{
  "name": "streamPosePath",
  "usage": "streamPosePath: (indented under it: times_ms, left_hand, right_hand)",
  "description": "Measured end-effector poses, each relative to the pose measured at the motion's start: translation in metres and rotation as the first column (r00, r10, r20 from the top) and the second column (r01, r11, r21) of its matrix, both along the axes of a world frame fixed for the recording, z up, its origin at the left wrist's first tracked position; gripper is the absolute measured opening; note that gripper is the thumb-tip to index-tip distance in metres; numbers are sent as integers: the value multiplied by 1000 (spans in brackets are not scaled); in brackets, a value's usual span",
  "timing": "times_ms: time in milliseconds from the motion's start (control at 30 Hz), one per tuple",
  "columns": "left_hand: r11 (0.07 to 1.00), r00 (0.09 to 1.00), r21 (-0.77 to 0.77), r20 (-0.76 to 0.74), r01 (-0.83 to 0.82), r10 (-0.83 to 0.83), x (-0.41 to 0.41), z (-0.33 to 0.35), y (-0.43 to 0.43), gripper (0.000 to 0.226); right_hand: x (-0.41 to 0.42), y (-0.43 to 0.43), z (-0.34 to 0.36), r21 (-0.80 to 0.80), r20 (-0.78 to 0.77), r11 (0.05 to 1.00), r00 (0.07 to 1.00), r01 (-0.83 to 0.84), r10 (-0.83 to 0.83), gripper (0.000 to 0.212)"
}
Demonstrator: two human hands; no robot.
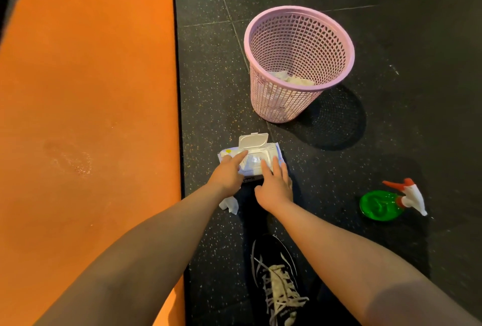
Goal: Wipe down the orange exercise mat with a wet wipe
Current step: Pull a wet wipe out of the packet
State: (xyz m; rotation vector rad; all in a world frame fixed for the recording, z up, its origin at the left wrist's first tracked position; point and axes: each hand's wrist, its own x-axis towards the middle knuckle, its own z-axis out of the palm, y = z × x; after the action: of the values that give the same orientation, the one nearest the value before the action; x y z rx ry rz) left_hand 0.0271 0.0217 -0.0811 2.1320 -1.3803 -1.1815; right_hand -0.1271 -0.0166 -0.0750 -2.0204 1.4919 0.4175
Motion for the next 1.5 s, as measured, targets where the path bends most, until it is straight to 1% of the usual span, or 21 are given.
streamPosePath:
  times_ms: [100, 200, 300, 367, 467, 567, 633, 700, 733, 767, 833, 867, 900, 1000, 1100, 1200, 1300, 1367, 1433, 1500]
  left_hand:
    - [998, 998, 31, 31, 51, -52, -7, -11, -6, 64]
    - [990, 992, 96, 55, 105, -111, -12, -19, -11, 56]
    - [988, 993, 103, 37, 111, -115, -14, -23, -10, 58]
    - [997, 998, 46, -6, 63, -63, -13, -22, -7, 56]
    - [992, 988, -64, -122, -104, 96, -13, -12, 0, 54]
    - [958, 952, -97, -179, -269, 249, -13, -2, 2, 71]
    - [951, 941, -79, -190, -300, 281, -14, 3, -1, 84]
    - [964, 951, -36, -179, -263, 253, -15, 7, -6, 89]
    - [964, 949, -8, -179, -265, 259, -15, 7, -7, 87]
    - [959, 941, 14, -190, -284, 282, -14, 7, -8, 80]
    - [953, 938, 34, -173, -301, 302, -14, 6, -3, 53]
    - [962, 948, 53, -159, -269, 274, -16, 3, 1, 48]
    - [971, 959, 77, -160, -225, 235, -19, -1, 6, 51]
    - [984, 983, 154, -144, -88, 110, -28, -15, 17, 67]
    - [982, 974, 169, -192, -85, 117, -28, -24, 18, 72]
    - [980, 970, 189, -218, -69, 111, -24, -29, 16, 69]
    - [987, 969, 146, -227, -67, 100, -24, -31, 16, 64]
    - [986, 966, 93, -207, -138, 155, -23, -23, 16, 54]
    - [975, 955, 34, -199, -218, 220, -18, -9, 14, 47]
    - [964, 944, -24, -210, -265, 255, -7, 9, 12, 45]
  right_hand:
    - [-5, -4, -1, 25, 30, 999, 999, 32, -33, 81]
    - [-2, -4, -4, 6, 82, 1000, 997, 9, -10, 81]
    - [1, -3, -5, 45, 11, 998, 999, -41, 41, 79]
    - [4, -4, -4, 71, 3, 997, 999, -38, 38, 81]
    - [6, -7, -1, 91, 47, 996, 999, 21, -25, 78]
    - [9, -5, 2, 72, 106, 994, 990, 83, -91, 73]
    - [12, -5, 3, 51, 165, 990, 976, 133, -140, 73]
    - [14, -6, 5, 29, 231, 982, 955, 186, -187, 76]
    - [14, -5, 7, 9, 257, 980, 946, 201, -197, 79]
    - [14, -5, 8, -12, 283, 978, 938, 210, -198, 81]
    - [10, -3, 9, -44, 331, 973, 922, 227, -201, 84]
    - [8, -2, 9, -57, 335, 972, 922, 227, -196, 84]
    - [6, -2, 8, -59, 317, 975, 930, 213, -185, 83]
    - [4, -1, 3, 17, 163, 995, 982, 96, -97, 73]
    - [8, 4, 1, 78, 87, 997, 996, 27, -34, 73]
    - [10, 6, 5, 98, 4, 995, 1000, -18, 18, 77]
    - [15, 5, 11, 120, -44, 993, 999, -23, 28, 76]
    - [19, 7, 10, 120, 4, 992, 999, 43, -44, 72]
    - [24, 10, 12, 93, 100, 992, 991, 84, -93, 65]
    - [32, 15, 23, 110, 209, 988, 970, 105, -126, 57]
